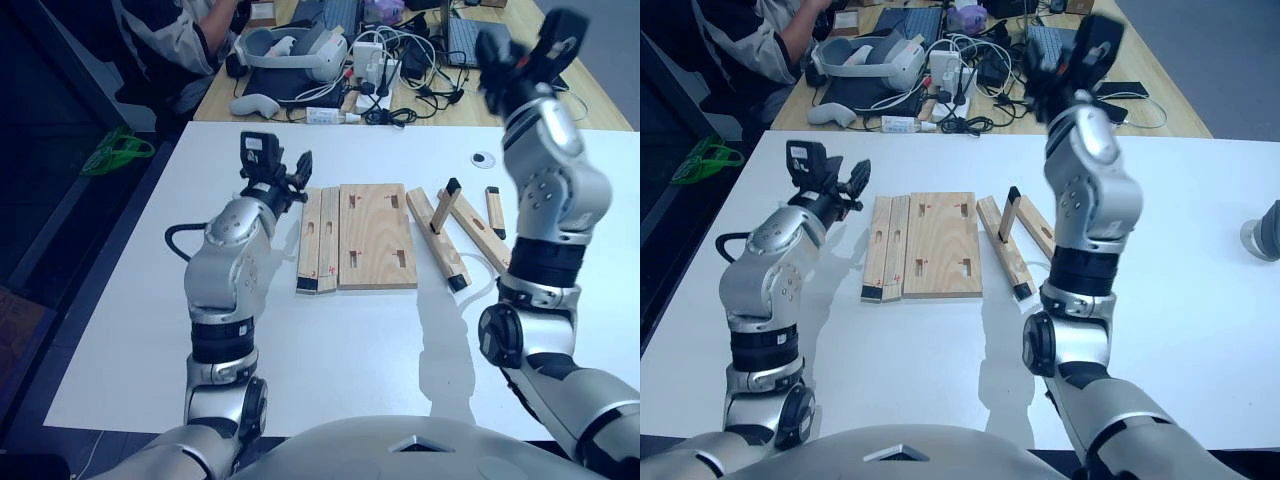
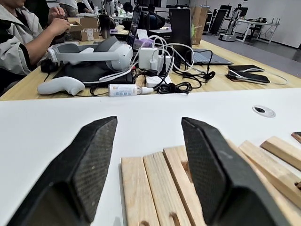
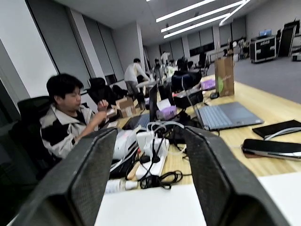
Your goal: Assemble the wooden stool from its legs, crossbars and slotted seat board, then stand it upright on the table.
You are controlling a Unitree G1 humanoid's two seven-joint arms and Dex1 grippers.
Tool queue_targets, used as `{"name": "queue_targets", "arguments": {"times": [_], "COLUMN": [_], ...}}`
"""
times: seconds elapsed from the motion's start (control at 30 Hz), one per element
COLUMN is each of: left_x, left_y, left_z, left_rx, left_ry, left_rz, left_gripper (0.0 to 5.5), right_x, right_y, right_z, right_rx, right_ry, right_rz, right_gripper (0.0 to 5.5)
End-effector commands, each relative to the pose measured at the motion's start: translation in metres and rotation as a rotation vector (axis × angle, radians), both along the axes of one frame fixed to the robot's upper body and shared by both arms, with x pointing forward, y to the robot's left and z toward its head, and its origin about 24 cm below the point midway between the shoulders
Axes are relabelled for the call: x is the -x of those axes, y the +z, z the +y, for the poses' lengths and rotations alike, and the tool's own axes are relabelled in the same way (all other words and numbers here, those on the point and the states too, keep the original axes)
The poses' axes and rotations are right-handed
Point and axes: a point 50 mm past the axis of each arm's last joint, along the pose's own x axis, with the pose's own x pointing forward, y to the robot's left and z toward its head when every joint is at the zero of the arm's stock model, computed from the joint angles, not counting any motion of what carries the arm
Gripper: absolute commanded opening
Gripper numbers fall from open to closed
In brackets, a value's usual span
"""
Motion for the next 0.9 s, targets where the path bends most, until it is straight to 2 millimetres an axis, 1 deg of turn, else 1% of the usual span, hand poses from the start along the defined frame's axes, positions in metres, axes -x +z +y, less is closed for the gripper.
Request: {"name": "queue_targets", "arguments": {"times": [0.03,0.07,0.13,0.2,0.23,0.3,0.37,0.4,0.47,0.5,0.53,0.6,0.67,0.73,0.8,0.83,0.9], "left_x": [0.018,0.023,0.028,0.028,0.027,0.025,0.022,0.022,0.02,0.019,0.018,0.016,0.014,0.012,0.012,0.012,0.012], "left_y": [-0.011,-0.015,-0.019,-0.02,-0.018,-0.016,-0.015,-0.014,-0.013,-0.012,-0.011,-0.009,-0.007,-0.006,-0.006,-0.006,-0.006], "left_z": [0.008,0.01,0.012,0.009,0.007,0.005,0.003,0.003,0.003,0.004,0.004,0.006,0.006,0.005,0.004,0.003,0.002], "left_rx": [0.003,0.007,0.015,0.019,0.021,0.025,0.028,0.029,0.03,0.029,0.029,0.029,0.032,0.035,0.038,0.041,0.045], "left_ry": [0.049,0.064,0.086,0.091,0.089,0.086,0.083,0.082,0.084,0.087,0.091,0.096,0.098,0.097,0.096,0.095,0.094], "left_rz": [-0.001,0.009,0.017,0.013,0.008,-0.001,-0.005,-0.006,-0.008,-0.011,-0.013,-0.019,-0.027,-0.03,-0.03,-0.028,-0.025], "left_gripper": [2.53,2.53,2.53,2.53,2.53,2.53,2.53,2.53,2.53,2.53,2.53,2.53,2.53,2.53,2.53,2.53,2.53], "right_x": [0.004,0.008,0.016,0.021,0.022,0.023,0.028,0.033,0.049,0.056,0.06,0.056,0.048,0.034,0.016,0.008,-0.007], "right_y": [-0.034,-0.049,-0.079,-0.099,-0.104,-0.11,-0.117,-0.12,-0.128,-0.128,-0.127,-0.115,-0.094,-0.071,-0.06,-0.061,-0.073], "right_z": [-0.03,-0.035,-0.038,-0.032,-0.026,-0.012,0.012,0.024,0.049,0.06,0.066,0.072,0.074,0.069,0.058,0.052,0.044], "right_rx": [0.129,0.159,0.197,0.214,0.213,0.201,0.204,0.206,0.205,0.194,0.189,0.161,0.126,0.113,0.143,0.166,0.249], "right_ry": [-0.118,-0.124,-0.108,-0.073,-0.048,0.017,0.157,0.241,0.422,0.506,0.554,0.583,0.578,0.515,0.391,0.33,0.19], "right_rz": [0.138,0.192,0.296,0.36,0.375,0.399,0.449,0.48,0.562,0.584,0.591,0.556,0.463,0.37,0.356,0.381,0.504], "right_gripper": [2.63,2.63,2.63,2.63,2.63,2.63,2.63,2.63,2.63,2.63,2.63,2.63,2.63,2.63,2.63,2.63,2.63]}}
